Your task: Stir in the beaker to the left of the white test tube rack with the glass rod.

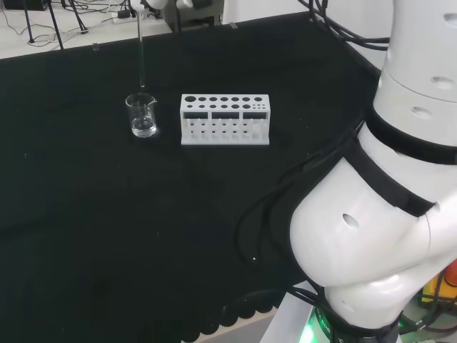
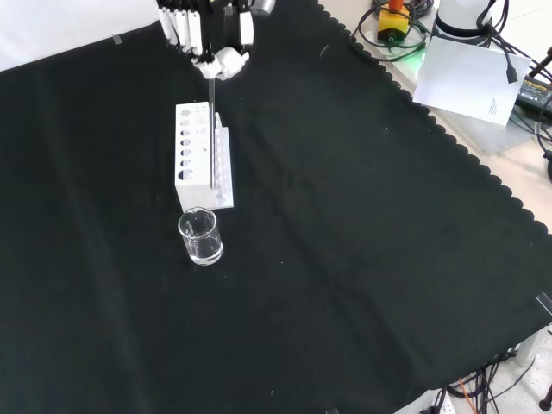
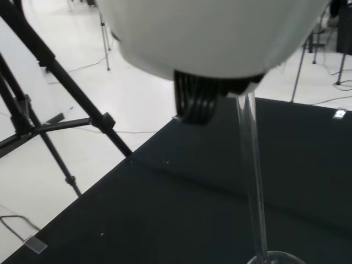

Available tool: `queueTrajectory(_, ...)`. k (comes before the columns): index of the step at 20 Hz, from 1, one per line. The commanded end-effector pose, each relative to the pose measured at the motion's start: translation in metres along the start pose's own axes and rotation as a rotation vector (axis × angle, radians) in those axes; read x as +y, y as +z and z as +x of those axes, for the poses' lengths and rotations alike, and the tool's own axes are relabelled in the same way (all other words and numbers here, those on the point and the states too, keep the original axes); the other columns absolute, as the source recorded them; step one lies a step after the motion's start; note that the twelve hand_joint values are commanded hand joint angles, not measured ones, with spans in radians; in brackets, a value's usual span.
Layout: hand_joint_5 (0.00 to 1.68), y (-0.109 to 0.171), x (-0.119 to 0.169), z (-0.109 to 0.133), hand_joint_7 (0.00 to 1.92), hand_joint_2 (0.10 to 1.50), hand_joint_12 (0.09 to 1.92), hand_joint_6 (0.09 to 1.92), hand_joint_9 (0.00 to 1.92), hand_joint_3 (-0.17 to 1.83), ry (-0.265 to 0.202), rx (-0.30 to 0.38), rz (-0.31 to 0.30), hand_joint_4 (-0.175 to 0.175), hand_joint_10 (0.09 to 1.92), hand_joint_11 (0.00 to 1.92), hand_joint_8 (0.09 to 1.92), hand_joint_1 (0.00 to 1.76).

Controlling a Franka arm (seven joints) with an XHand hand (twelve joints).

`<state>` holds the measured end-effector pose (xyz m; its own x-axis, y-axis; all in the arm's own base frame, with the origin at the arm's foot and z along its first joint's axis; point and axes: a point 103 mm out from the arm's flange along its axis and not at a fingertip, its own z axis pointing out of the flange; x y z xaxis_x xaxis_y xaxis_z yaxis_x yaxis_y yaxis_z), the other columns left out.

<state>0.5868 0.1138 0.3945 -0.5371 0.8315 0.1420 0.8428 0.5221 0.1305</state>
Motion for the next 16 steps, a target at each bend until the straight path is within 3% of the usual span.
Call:
queueTrajectory(1, 1.42, 0.007, 0.015, -0.002, 1.46, 0.36, 0.72, 0.4, 1.86, 1.1, -0.061, 0.0, 0.022, -0.175, 0.55, 1.69, 0.81, 1.35)
queueTrajectory(16, 1.43, 0.034, 0.028, -0.034, 1.46, 0.36, 0.72, 0.39, 1.87, 1.1, -0.07, 0.028, 0.036, -0.175, 0.55, 1.69, 0.81, 1.35)
